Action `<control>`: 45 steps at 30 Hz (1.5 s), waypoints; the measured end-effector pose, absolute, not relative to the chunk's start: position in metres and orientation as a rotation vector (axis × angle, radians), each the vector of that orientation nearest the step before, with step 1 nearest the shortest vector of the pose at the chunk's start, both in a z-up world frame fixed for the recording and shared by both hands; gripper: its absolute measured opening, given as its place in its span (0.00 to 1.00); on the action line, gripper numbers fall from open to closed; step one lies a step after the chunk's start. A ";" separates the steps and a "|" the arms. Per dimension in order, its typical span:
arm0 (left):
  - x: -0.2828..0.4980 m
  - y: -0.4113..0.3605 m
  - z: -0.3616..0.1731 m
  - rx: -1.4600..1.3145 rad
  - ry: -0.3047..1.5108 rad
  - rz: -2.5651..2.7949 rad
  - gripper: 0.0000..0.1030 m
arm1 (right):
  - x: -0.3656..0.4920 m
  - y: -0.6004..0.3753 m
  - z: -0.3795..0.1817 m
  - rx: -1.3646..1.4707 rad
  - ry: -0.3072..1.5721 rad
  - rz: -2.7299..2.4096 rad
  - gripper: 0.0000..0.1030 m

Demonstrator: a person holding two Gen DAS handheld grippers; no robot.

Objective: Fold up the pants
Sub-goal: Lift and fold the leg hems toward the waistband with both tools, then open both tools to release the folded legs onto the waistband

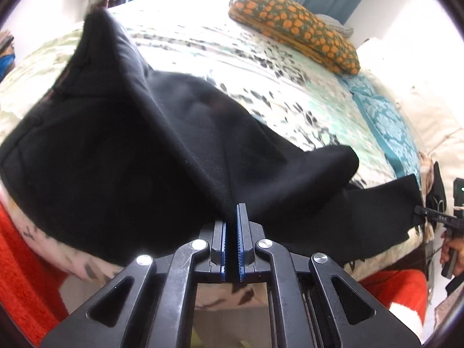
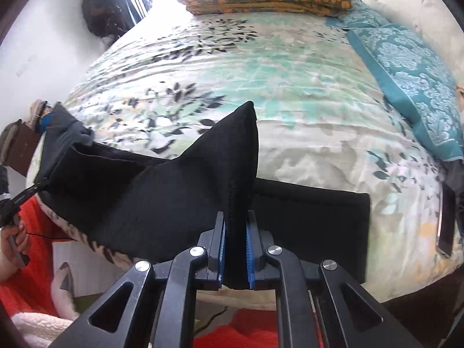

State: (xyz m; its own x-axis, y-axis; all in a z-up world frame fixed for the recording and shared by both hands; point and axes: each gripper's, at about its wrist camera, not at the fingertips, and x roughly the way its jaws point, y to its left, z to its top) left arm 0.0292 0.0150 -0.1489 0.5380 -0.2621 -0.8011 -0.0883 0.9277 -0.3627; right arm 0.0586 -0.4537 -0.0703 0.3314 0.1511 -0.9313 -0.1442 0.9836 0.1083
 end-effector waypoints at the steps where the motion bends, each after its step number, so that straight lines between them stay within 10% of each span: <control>1: 0.031 0.007 -0.159 -0.387 1.037 -0.117 0.04 | 0.061 -0.468 -0.083 0.038 1.248 0.150 0.11; 35: 0.034 -0.061 -0.185 -0.266 1.140 -0.312 0.07 | 0.038 -0.598 -0.144 0.402 1.308 -0.209 0.13; 40: 0.025 -0.059 -0.185 -0.219 1.192 -0.333 0.14 | 0.040 -0.598 -0.158 0.394 1.342 -0.232 0.25; 43: 0.010 -0.053 -0.172 -0.184 1.185 -0.361 0.22 | 0.035 -0.602 -0.154 0.396 1.332 -0.264 0.68; 45: 0.005 -0.042 -0.155 -0.197 1.139 -0.360 0.34 | 0.029 -0.602 -0.139 0.363 1.280 -0.299 0.73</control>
